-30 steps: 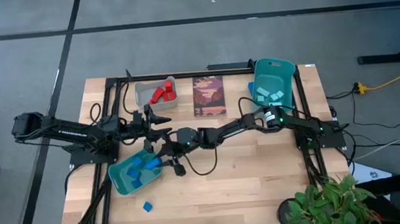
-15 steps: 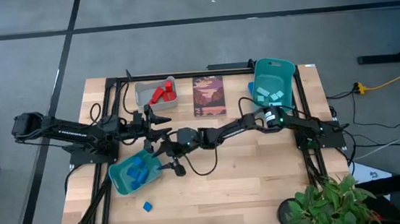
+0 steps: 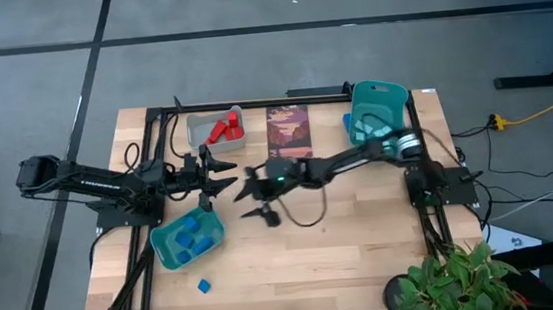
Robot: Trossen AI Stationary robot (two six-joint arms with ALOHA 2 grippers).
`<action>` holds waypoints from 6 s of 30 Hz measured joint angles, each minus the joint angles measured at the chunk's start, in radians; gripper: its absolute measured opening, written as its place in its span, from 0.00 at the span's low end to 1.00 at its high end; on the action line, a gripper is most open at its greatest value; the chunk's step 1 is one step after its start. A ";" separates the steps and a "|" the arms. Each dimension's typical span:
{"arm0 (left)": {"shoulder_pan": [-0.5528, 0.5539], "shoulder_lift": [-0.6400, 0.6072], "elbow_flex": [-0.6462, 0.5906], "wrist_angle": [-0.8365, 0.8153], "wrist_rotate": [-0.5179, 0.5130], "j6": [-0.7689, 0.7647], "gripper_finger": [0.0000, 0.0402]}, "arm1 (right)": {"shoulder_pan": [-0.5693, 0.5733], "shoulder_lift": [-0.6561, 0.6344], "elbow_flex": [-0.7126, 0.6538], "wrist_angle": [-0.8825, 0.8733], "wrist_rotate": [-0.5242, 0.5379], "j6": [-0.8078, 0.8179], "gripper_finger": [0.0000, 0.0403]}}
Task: Sort & place blocks by color
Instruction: Put the blue block into the left green bin
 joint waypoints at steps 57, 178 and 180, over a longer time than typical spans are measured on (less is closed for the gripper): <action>-0.727 0.495 0.890 -1.415 -0.234 -1.080 0.44 | -0.062 -0.337 -0.633 0.753 0.243 0.259 0.61; -0.890 0.907 1.173 -1.771 -0.319 -1.268 0.32 | -0.088 -0.337 -0.633 0.696 0.261 0.255 0.61; -0.863 0.869 1.184 -1.773 -0.406 -1.152 0.32 | -0.088 -0.337 -0.633 0.695 0.261 0.255 0.61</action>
